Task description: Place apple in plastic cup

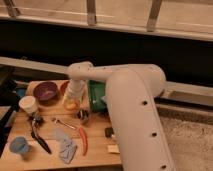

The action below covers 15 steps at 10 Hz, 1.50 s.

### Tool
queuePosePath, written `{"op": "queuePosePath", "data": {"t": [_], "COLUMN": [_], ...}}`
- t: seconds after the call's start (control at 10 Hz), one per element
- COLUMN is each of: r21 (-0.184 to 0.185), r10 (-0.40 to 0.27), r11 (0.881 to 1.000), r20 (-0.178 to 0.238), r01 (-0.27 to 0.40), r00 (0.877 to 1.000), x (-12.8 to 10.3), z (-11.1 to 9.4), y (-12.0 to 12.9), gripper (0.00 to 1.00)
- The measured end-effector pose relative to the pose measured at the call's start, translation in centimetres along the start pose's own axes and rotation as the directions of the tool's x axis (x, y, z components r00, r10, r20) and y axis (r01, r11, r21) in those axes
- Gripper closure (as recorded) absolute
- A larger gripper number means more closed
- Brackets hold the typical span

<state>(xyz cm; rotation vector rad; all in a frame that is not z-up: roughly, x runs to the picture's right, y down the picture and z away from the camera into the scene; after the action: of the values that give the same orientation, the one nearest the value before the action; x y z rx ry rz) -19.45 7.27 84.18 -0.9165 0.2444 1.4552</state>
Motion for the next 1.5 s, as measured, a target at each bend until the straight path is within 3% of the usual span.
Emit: {"op": "queuePosePath", "data": {"t": [0.1, 0.3, 0.5, 0.9, 1.1, 1.3, 1.5], "r21": [-0.004, -0.030, -0.067, -0.070, -0.083, -0.100, -0.112], "r10": [-0.010, -0.086, -0.160, -0.161, -0.161, -0.202, -0.245], "r11": [1.000, 0.996, 0.985, 0.985, 0.984, 0.976, 0.965], "r20": [0.008, 0.019, -0.001, -0.006, -0.031, -0.052, -0.051], "r01": [0.010, 0.086, 0.159, 0.160, 0.158, 0.196, 0.238], "r00": [1.000, 0.996, 0.987, 0.987, 0.986, 0.978, 0.968], "x": [0.1, 1.0, 2.4, 2.5, 2.5, 3.8, 6.1], "z": [-0.6, -1.7, -2.2, -2.3, -1.7, 0.3, 0.8], "y": [0.5, 3.7, 7.4, 7.4, 7.3, 9.4, 12.1], "gripper": [1.00, 1.00, 1.00, 1.00, 1.00, 1.00, 1.00]}}
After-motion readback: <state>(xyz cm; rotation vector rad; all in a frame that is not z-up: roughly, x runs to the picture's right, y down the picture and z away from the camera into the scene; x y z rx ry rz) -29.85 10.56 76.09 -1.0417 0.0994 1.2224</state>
